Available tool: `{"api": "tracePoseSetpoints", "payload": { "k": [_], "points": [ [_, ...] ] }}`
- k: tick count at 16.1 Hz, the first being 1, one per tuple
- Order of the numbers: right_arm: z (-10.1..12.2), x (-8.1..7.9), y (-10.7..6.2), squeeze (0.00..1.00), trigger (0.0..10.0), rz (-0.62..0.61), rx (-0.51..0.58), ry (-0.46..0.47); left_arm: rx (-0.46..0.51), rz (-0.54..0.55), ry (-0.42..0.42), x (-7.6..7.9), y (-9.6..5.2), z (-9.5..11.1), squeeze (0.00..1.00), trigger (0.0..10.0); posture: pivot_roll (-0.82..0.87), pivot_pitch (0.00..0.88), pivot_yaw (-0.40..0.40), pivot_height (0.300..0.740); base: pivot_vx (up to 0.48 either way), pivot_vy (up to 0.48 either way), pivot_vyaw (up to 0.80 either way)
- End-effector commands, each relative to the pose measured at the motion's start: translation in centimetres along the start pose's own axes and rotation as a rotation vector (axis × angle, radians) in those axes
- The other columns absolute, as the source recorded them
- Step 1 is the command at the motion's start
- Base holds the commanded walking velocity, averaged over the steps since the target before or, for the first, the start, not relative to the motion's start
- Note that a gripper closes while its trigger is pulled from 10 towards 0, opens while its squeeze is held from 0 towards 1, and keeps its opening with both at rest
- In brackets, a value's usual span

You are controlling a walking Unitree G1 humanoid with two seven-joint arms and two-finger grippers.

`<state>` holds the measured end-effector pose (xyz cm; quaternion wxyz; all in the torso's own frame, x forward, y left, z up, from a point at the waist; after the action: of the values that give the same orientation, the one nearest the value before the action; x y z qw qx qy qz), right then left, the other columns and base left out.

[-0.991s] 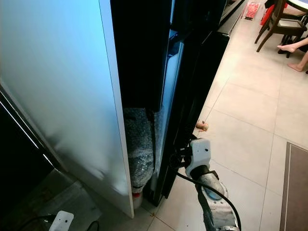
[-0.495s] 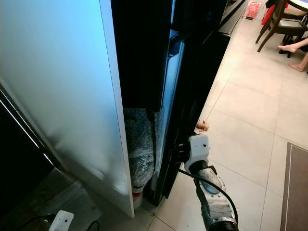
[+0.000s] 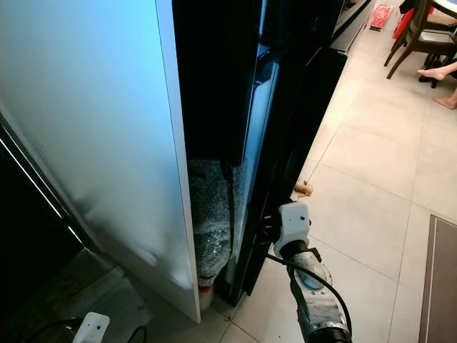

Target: Restocking fridge

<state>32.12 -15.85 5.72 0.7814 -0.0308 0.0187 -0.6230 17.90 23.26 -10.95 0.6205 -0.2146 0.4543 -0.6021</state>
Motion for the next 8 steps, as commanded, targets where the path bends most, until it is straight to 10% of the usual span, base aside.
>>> {"api": "tracePoseSetpoints", "payload": {
  "k": [1,8],
  "points": [
    [0.1,1.3,-0.1,0.0,10.0,-0.064,0.005,0.002,-0.004,0.003,0.002,-0.1,0.0,-0.2,0.0,10.0,-0.05,0.027,-0.047,0.74,0.0,0.0,0.0],
    [-0.2,3.2,-0.6,0.0,10.0,-0.173,0.003,-0.021,-0.001,0.003,0.015,-0.3,0.0,-0.1,0.0,10.0,-0.06,0.026,-0.042,0.74,0.0,0.0,0.0]
  ]
}}
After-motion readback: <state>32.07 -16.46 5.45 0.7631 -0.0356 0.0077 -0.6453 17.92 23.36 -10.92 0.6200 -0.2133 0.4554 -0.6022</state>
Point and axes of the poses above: a point about 5 cm out from each wrist's last joint towards the gripper, its own y axis pointing out of the wrist towards the gripper, its own z axis along the axis of the wrist's last joint, x = y × z, the point moved 3 cm from there along y, pointing out of the wrist towards the gripper, and after that the axes turned 1 degree about y, right-handed, at the moved point
